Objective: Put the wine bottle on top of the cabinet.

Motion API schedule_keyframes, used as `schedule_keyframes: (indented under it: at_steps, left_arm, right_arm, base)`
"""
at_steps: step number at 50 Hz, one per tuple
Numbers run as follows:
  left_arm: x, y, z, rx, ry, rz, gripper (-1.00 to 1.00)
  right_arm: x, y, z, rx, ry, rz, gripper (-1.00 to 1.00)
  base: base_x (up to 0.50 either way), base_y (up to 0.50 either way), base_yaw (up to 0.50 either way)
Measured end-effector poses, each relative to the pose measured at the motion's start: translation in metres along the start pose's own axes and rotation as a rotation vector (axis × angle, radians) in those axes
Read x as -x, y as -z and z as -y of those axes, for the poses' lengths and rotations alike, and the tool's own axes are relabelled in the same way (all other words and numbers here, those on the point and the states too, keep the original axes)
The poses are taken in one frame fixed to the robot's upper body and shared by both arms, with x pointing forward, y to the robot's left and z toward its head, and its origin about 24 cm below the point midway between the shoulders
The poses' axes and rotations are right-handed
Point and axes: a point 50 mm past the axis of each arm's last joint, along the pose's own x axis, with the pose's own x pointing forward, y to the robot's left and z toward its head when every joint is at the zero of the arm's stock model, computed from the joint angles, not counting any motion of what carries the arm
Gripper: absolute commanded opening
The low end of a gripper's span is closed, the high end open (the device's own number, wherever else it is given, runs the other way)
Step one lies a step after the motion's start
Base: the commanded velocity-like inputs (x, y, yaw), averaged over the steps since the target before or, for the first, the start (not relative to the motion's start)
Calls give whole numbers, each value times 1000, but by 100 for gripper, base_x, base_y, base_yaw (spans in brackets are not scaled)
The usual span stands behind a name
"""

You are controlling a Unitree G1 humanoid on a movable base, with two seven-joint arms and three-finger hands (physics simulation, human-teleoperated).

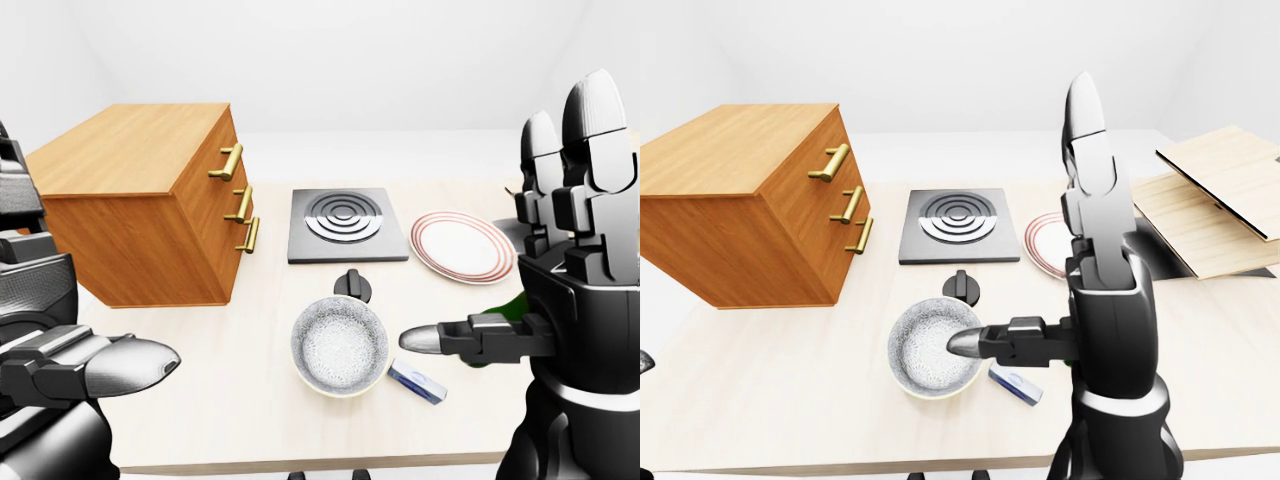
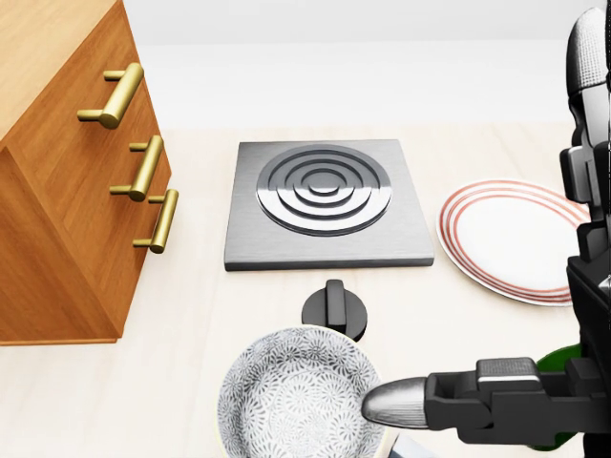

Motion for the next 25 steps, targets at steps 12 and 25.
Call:
schedule_keyframes:
  at_steps: [12, 25]
  left_arm:
    - [2, 1, 0, -13, 6, -5, 100]
    - [5, 3, 0, -30, 12, -20, 100]
  right_arm:
    - [-7, 5, 14, 153, -12, -80, 100]
    - [-11, 4, 67, 447, 265, -188, 100]
  base:
    - [0, 0, 0]
    - [0, 0, 0]
